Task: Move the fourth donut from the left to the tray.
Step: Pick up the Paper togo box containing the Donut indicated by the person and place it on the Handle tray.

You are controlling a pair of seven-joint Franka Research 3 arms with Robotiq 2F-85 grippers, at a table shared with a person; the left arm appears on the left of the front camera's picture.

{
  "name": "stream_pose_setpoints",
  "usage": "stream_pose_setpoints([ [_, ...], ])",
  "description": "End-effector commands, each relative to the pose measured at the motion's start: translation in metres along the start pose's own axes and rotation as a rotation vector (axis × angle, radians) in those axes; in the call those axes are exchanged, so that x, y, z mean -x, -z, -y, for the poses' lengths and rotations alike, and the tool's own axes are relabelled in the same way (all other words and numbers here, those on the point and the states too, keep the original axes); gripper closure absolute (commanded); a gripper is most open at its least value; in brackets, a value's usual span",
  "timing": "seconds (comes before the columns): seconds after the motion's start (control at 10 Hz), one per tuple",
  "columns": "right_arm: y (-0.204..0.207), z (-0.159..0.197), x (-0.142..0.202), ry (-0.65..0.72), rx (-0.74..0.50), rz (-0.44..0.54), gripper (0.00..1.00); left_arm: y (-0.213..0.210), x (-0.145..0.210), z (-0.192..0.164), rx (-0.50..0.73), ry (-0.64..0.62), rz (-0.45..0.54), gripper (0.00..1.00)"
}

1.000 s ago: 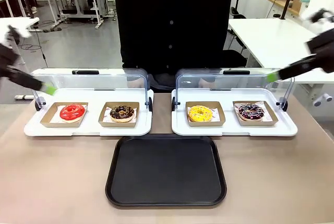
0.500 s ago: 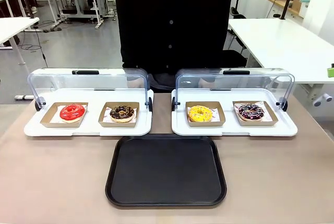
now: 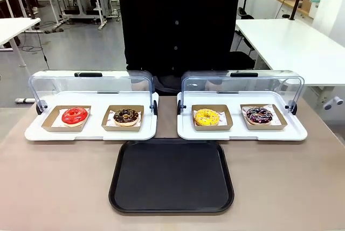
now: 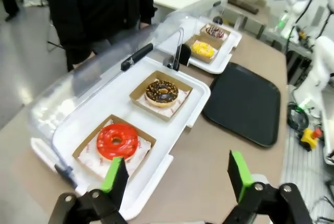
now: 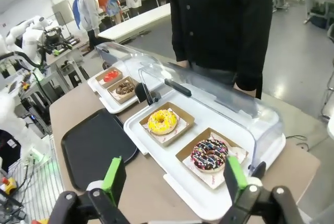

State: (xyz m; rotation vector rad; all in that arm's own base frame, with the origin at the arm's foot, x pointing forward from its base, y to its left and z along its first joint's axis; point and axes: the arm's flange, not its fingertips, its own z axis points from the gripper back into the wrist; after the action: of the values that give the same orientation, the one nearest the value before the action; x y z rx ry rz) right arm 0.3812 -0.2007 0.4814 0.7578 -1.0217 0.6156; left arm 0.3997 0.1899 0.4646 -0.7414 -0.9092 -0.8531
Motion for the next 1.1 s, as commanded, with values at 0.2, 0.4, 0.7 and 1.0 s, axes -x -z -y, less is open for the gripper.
stream_pose_setpoints([
  [0.2, 0.0001, 0.0139, 0.0034, -0.006, -0.038, 0.006, 0.00, 0.0126, 0.0029, 0.0021, 0.004, -0.080, 0.057, 0.00],
  [0.4, 0.0025, 0.0090, 0.0031, 0.023, -0.007, 0.003, 0.00, 0.0032, -0.0014, 0.0045, 0.001, -0.007, 0.018, 0.00],
  [0.7, 0.0025, 0.0090, 0.0031, 0.023, -0.007, 0.003, 0.00, 0.0032, -0.0014, 0.0045, 0.001, -0.007, 0.018, 0.00],
  [1.0, 0.0025, 0.0090, 0.0031, 0.023, -0.007, 0.003, 0.00, 0.0032, -0.0014, 0.0045, 0.001, -0.007, 0.018, 0.00],
])
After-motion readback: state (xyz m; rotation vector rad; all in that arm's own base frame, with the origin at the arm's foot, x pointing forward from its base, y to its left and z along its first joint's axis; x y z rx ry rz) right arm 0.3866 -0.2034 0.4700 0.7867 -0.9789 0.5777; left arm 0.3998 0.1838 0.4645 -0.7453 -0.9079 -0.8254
